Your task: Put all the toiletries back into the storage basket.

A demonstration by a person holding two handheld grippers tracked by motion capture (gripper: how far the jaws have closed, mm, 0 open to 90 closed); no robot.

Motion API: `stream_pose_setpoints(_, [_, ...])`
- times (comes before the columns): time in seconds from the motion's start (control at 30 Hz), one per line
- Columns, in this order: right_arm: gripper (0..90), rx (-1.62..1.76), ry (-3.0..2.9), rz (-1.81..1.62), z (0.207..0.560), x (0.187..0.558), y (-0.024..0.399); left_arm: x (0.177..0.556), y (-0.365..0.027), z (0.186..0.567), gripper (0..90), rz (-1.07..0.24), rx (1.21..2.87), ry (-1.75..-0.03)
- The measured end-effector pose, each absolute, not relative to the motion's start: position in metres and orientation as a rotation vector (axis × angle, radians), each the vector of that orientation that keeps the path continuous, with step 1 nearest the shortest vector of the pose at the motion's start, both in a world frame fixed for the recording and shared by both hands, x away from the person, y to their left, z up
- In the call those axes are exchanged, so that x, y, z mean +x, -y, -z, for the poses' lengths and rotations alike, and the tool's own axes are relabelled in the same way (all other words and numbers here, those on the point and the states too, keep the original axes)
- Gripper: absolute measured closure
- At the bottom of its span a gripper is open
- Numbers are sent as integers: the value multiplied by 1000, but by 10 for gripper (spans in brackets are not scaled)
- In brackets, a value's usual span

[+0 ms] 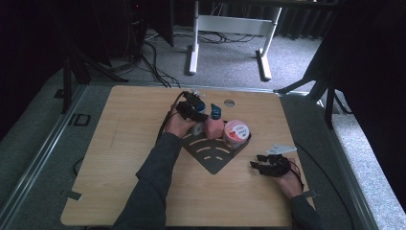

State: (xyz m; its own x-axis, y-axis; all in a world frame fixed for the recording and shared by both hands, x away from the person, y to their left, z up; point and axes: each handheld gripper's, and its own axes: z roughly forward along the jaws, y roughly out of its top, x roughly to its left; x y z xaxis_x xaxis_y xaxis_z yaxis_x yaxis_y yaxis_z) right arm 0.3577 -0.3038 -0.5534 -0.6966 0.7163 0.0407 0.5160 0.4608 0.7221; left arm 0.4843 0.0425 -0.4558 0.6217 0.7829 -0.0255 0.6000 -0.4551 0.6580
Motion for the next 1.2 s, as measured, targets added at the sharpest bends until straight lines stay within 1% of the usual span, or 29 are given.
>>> stream_pose_setpoints(0.17, [525,1058,-2444,-1069,553,358,304,481,-44,454,361,-366,2211,-1068])
stream_pose_setpoints(0.33, [520,1055,-2445,-1068,553,358,303,478,-45,453,289,-355,2213,-1054])
stream_pose_setpoints(0.47, [518,1056,-2445,-1067,553,357,303,476,-46,452,258,-370,2212,-1067])
stream_pose_setpoints(0.6, [517,1055,-2446,-1068,553,357,303,473,-49,449,247,-375,2205,-1067])
stream_pose_setpoints(0.67, [515,1055,-2447,-1067,553,357,303,470,-51,446,247,-398,2203,-1060])
stream_pose_setpoints(0.77, [514,1055,-2447,-1068,553,357,303,468,-53,444,256,-391,2196,-1048])
stream_pose_setpoints(1.0, [512,1057,-2446,-1068,553,357,303,455,-57,434,262,-419,2229,-1003])
stream_pose_setpoints(1.2, [512,1056,-2446,-1074,554,357,304,444,-67,427,326,-443,2216,-983])
